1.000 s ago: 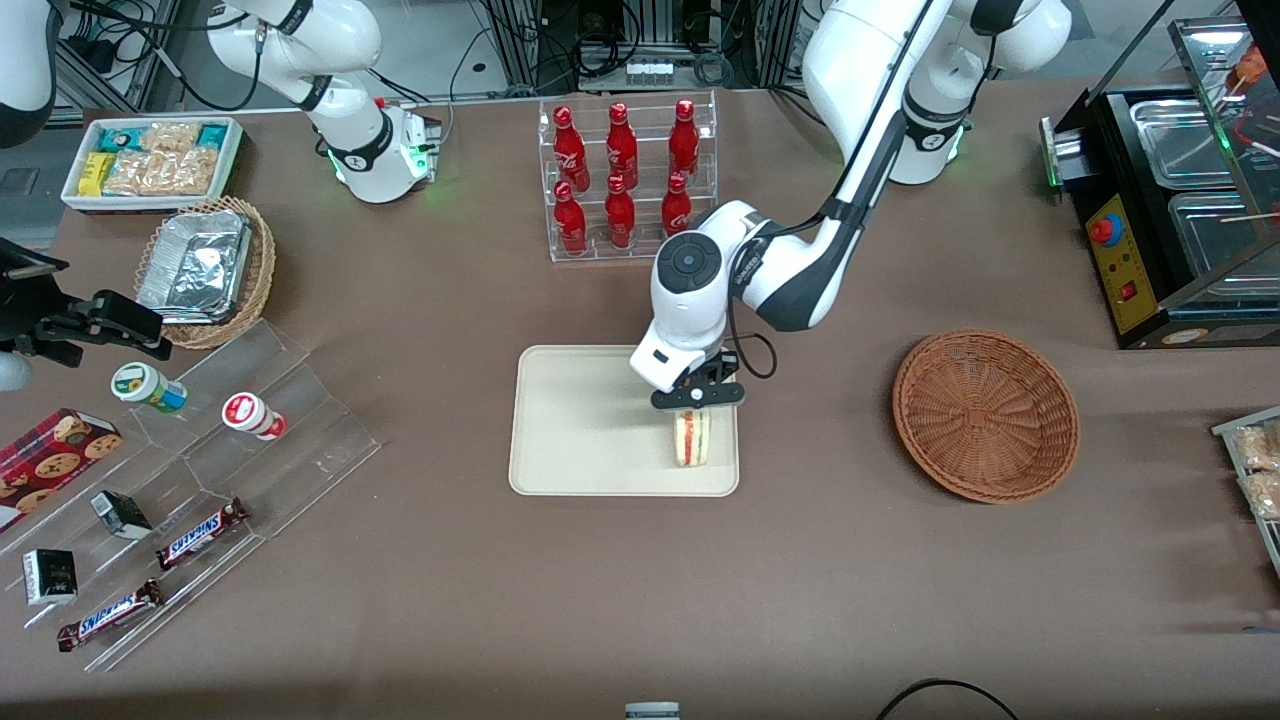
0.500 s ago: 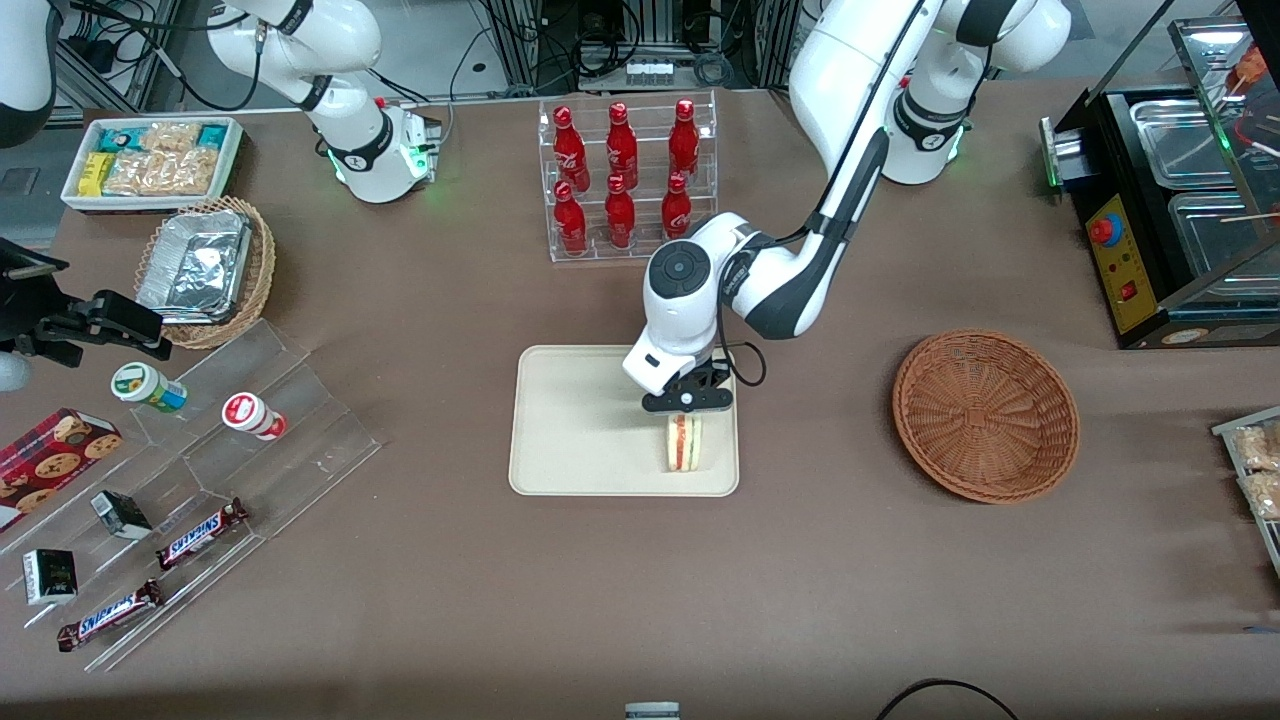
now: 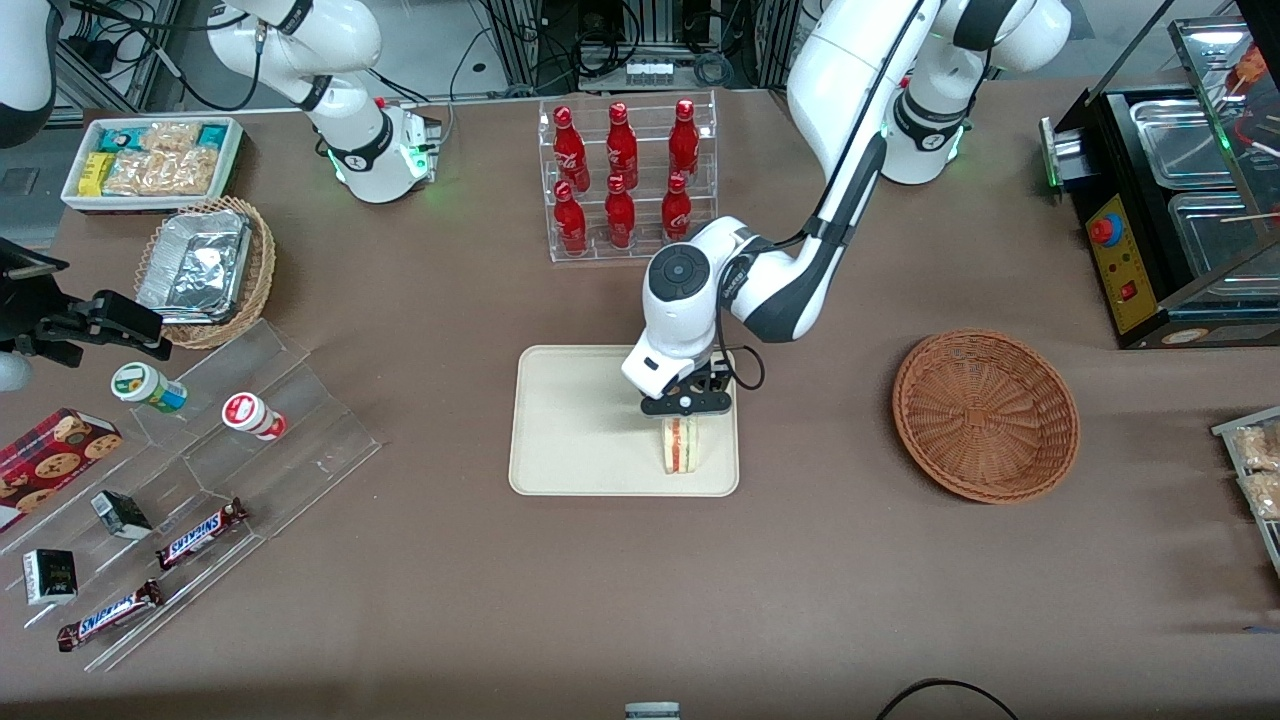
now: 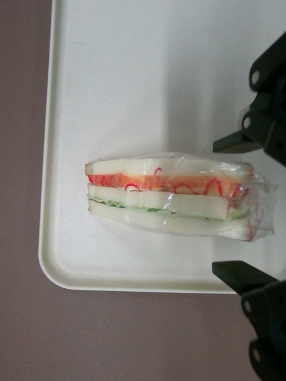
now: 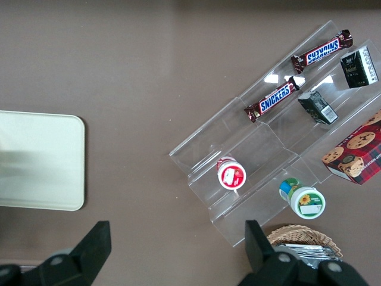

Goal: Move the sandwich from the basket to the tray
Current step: 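Lower the sandwich onto the tray with the left gripper, then open the left gripper to release the sandwich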

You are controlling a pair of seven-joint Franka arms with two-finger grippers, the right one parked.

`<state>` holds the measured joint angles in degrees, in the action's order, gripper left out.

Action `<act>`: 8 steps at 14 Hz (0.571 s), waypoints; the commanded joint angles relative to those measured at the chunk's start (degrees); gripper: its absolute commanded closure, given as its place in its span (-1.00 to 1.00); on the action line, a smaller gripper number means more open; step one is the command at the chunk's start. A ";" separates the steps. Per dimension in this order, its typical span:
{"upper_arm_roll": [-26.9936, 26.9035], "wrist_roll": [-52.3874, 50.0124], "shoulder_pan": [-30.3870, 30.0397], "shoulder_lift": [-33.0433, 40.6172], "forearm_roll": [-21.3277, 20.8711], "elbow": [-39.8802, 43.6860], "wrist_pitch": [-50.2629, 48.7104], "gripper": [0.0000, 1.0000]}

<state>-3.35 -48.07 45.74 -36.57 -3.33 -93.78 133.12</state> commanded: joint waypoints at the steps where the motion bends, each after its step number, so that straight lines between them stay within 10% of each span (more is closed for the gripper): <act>1: -0.61 -1.50 0.32 2.55 -0.01 0.45 -1.89 -1.00; 8: -1.66 -12.49 -1.17 16.25 -0.27 0.45 -16.73 -1.00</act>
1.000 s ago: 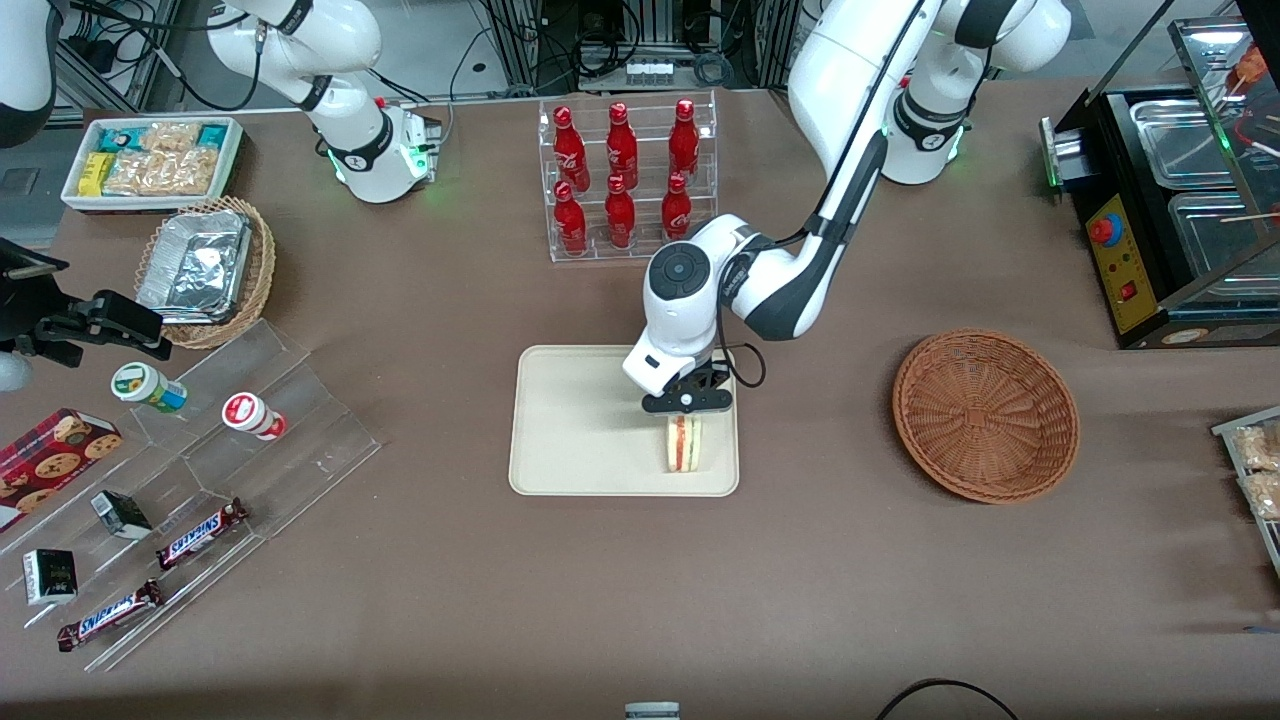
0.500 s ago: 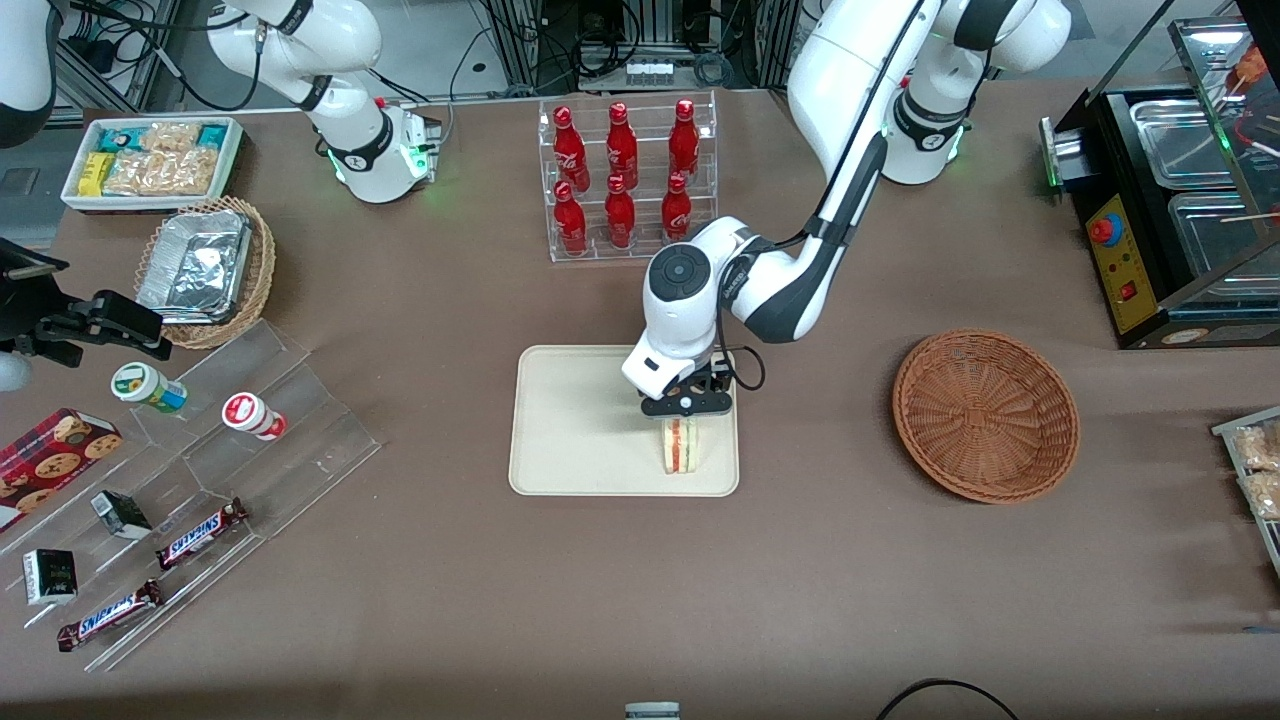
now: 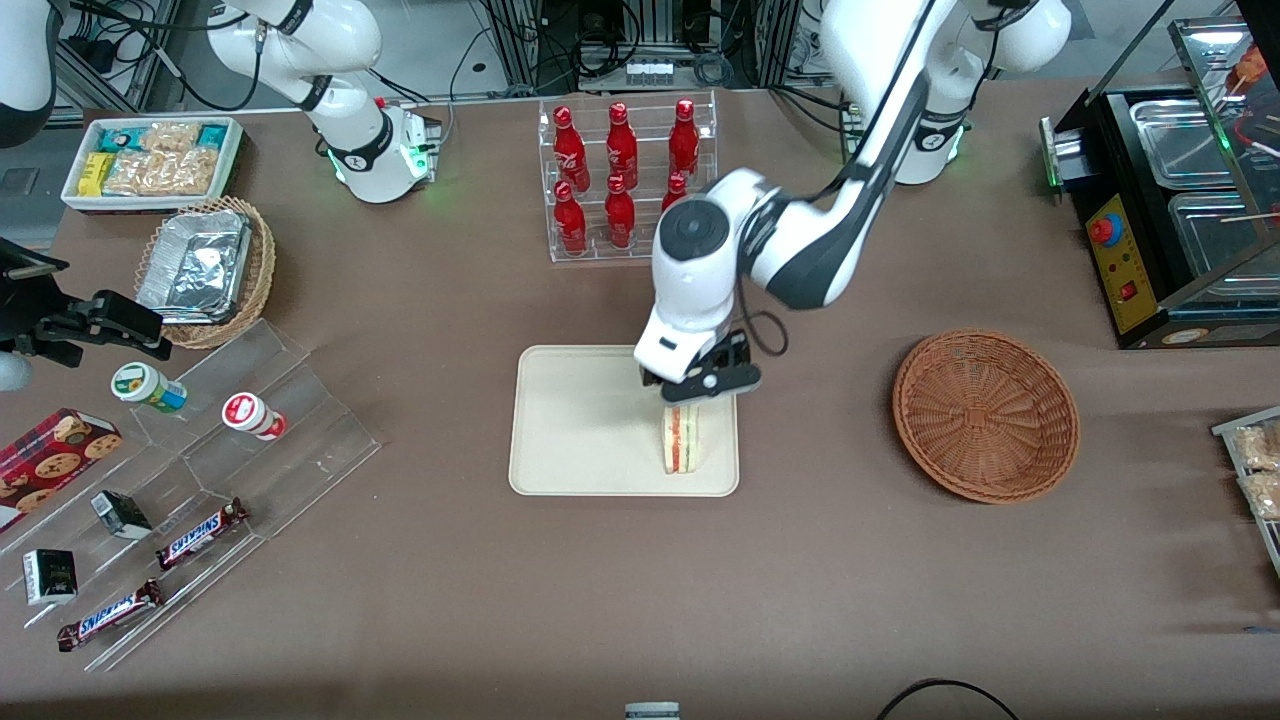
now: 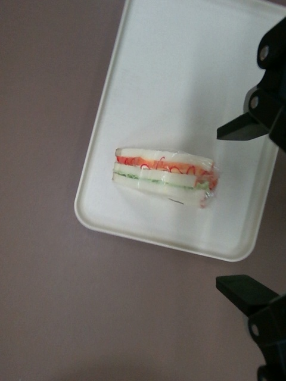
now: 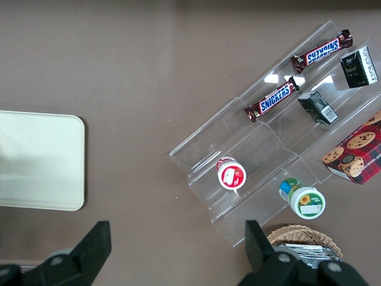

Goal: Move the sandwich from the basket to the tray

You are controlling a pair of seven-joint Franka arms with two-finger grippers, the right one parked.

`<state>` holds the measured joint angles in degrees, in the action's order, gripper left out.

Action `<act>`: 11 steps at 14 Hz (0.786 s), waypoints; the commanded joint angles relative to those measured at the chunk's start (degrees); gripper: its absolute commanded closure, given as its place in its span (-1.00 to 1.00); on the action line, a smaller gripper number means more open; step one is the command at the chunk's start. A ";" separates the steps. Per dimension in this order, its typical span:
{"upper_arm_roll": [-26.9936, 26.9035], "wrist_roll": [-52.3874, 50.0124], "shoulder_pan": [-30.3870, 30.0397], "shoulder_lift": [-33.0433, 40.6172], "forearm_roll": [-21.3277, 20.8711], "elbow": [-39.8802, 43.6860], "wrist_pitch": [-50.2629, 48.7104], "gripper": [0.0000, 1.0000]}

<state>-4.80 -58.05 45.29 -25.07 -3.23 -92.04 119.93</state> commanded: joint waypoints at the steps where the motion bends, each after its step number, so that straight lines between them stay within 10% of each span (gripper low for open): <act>1: -0.21 -2.51 -1.42 6.42 -0.55 -1.30 -5.73 -1.00; 11: -0.21 5.48 -13.20 21.10 -0.99 -1.30 -24.20 -1.00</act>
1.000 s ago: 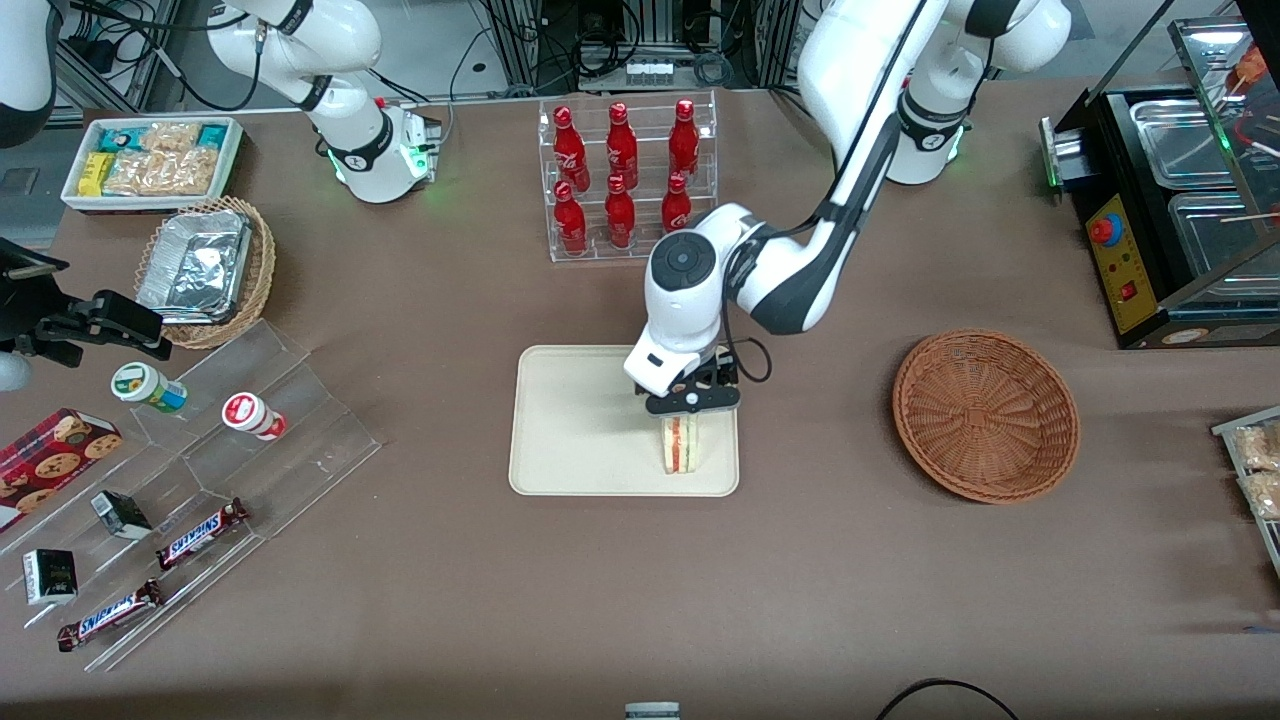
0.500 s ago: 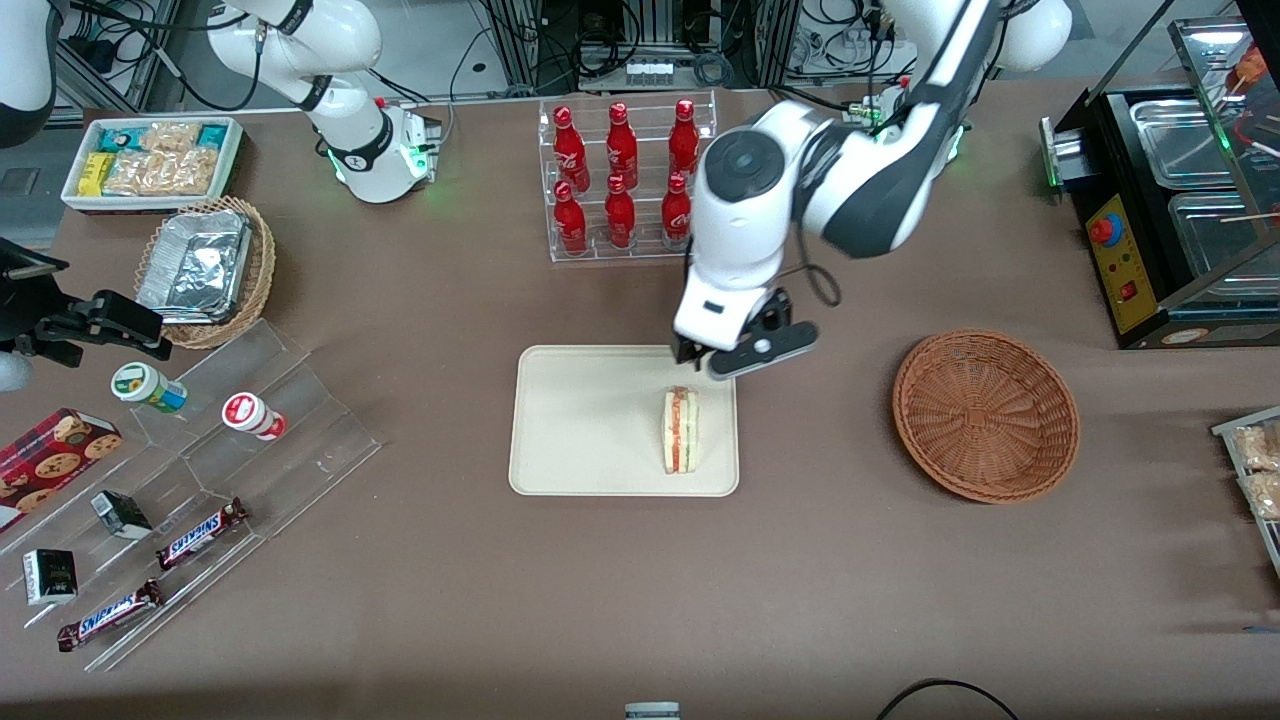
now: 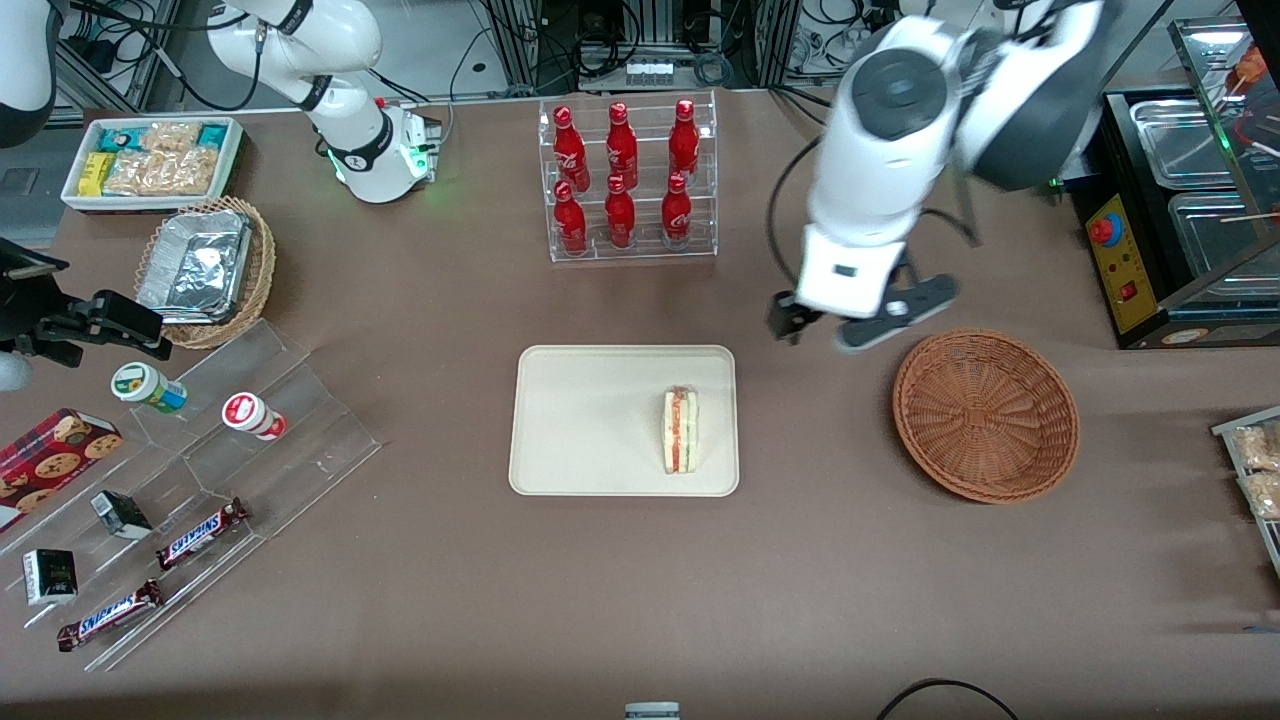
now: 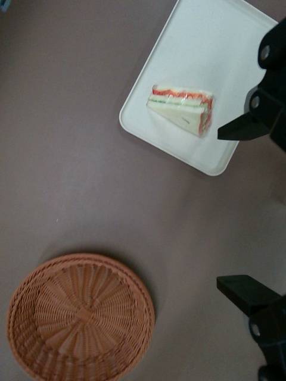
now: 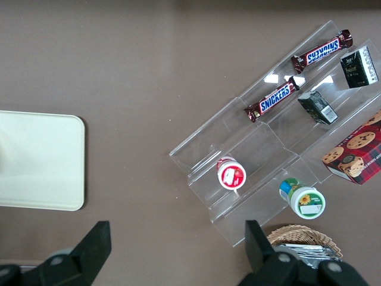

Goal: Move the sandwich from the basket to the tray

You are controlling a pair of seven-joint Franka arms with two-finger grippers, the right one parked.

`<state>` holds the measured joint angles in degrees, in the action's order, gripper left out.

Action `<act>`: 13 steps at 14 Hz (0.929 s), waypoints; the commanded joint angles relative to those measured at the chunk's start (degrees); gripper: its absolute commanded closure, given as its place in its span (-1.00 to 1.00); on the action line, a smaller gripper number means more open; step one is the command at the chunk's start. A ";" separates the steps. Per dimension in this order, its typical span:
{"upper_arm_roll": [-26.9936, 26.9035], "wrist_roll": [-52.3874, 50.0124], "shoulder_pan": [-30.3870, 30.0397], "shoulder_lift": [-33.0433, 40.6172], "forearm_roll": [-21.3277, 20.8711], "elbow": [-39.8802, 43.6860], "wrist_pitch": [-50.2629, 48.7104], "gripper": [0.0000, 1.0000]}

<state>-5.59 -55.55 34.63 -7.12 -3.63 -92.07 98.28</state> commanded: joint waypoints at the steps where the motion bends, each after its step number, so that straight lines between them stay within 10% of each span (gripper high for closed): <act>1: 0.58 4.74 -3.77 4.21 -0.58 -1.36 -4.04 -1.00; 13: 2.42 33.38 -25.91 14.49 3.01 -2.32 -13.90 -1.00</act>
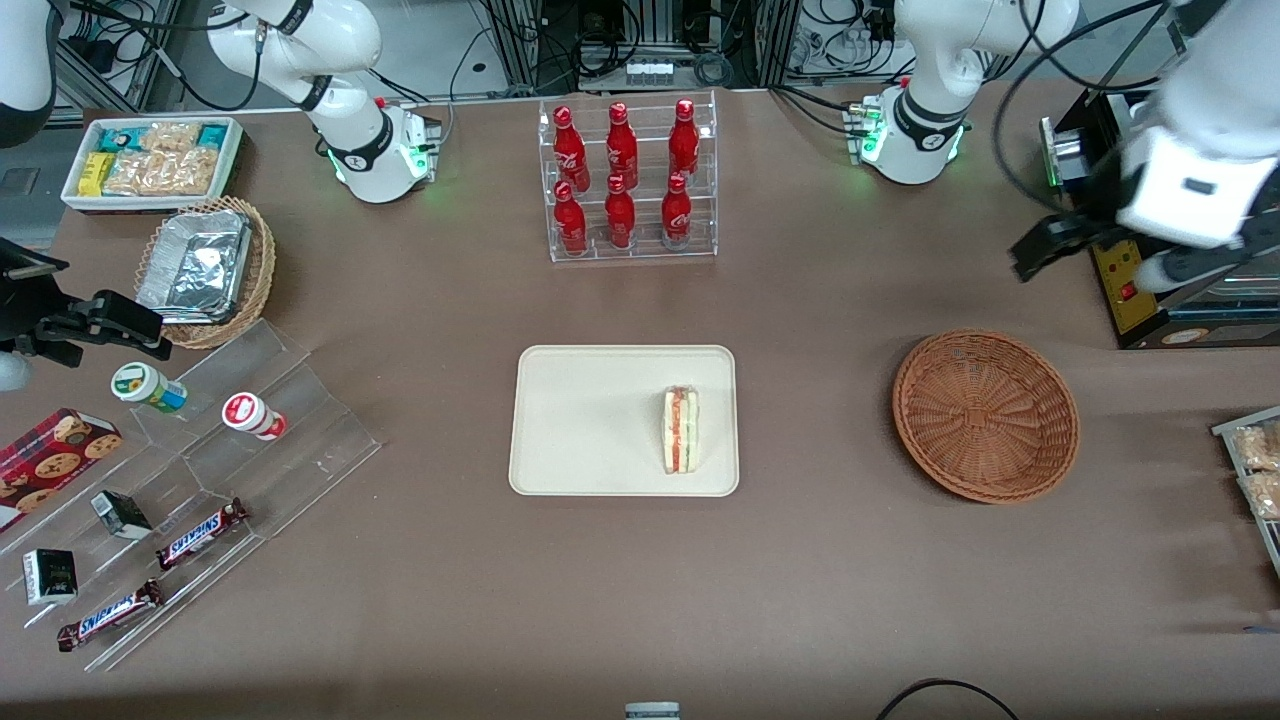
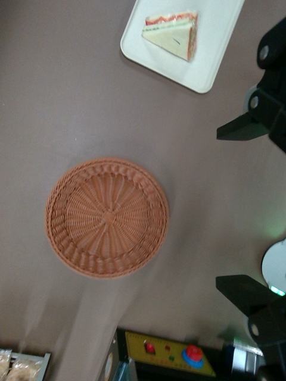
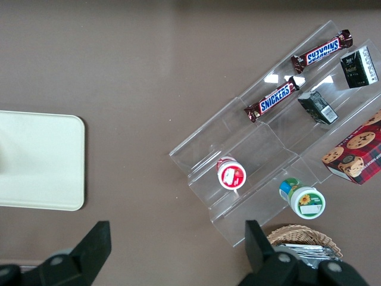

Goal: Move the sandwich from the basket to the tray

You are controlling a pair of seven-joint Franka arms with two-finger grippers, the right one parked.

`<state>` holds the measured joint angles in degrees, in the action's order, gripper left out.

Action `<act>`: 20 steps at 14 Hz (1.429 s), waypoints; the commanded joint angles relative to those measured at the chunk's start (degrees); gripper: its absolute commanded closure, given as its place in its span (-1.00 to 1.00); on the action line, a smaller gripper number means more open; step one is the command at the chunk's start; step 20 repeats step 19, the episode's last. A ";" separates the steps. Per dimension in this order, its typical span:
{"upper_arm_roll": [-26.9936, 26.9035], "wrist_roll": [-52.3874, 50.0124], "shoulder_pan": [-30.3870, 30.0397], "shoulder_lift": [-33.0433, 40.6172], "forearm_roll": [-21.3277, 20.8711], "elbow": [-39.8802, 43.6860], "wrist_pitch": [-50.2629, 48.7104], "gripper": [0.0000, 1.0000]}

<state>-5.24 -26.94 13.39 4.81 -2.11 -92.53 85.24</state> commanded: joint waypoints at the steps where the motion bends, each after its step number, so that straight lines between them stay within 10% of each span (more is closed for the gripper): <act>1: 3.30 6.96 -7.56 2.83 2.36 -1.87 -0.87 -1.00; 8: 12.88 11.73 -20.23 2.83 2.63 -1.69 -1.04 -1.00; 20: 9.21 16.92 -16.47 3.09 3.52 -0.28 -1.75 -1.00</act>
